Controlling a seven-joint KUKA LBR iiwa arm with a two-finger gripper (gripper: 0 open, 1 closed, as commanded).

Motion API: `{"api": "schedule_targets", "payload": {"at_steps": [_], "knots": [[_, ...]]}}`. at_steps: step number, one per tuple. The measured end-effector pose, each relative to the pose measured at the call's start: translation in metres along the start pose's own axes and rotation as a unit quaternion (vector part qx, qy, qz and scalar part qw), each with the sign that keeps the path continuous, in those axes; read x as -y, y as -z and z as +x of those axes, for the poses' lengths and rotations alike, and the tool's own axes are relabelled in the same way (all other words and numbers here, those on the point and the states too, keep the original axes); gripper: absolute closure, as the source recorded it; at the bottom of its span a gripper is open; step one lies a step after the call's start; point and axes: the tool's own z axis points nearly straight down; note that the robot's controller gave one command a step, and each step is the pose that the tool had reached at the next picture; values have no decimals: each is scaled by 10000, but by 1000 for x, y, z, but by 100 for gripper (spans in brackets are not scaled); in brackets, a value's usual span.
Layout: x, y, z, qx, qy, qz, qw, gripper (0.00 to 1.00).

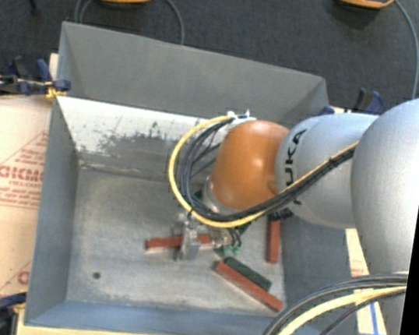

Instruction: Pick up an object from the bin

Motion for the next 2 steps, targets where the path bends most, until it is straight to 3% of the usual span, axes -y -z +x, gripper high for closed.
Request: {"api": "schedule_targets", "payload": {"at_steps": [1, 2], "knots": [[-7, 62, 5, -41, 39, 1, 10000, 100], [-8, 179, 12, -9, 314, -2, 9995, 100]]}}
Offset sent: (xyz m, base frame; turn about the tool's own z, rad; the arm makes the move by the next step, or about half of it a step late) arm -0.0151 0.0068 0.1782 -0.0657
